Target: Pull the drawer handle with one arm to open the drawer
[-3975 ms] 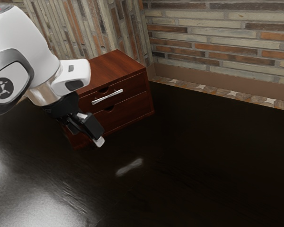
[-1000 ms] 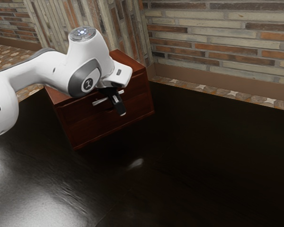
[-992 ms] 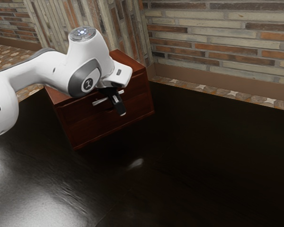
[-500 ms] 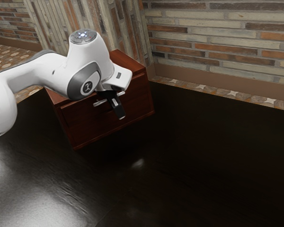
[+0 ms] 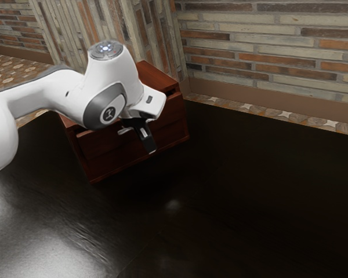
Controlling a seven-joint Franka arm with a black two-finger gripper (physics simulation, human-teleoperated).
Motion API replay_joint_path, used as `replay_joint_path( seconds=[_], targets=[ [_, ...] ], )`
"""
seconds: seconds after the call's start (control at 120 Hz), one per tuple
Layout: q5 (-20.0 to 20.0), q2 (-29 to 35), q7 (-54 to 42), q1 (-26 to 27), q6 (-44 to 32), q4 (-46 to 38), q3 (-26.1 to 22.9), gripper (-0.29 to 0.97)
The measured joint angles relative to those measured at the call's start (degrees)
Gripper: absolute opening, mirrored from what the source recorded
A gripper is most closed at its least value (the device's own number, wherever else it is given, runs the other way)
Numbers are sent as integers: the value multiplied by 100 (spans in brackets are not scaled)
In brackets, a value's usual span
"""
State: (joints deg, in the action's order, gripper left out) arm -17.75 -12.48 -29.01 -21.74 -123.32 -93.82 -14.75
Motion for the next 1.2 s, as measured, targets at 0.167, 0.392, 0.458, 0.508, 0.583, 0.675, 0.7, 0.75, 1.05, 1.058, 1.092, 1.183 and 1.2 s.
replay_joint_path(
  seconds=[0.167,0.392,0.458,0.508,0.583,0.675,0.7,0.75,1.05,1.058,1.092,1.183,1.2],
  targets=[
    [11,125,38,78,-19,-155,-10,68],
    [40,342,84,135,-112,-363,-10,63],
    [45,361,98,162,-135,-382,-10,64],
    [45,369,111,173,-151,-423,-14,66],
    [49,373,131,216,-170,-448,-17,68],
    [51,425,157,269,-184,-521,-17,68],
    [50,440,164,282,-187,-545,-18,68],
    [49,470,178,300,-192,-571,-19,68],
    [48,666,272,394,-250,-825,-22,68],
    [48,673,275,399,-252,-836,-22,68],
    [48,708,287,417,-258,-870,-23,67],
    [50,805,318,458,-268,-940,-27,67],
    [49,812,323,462,-270,-953,-28,67]
  ],
)
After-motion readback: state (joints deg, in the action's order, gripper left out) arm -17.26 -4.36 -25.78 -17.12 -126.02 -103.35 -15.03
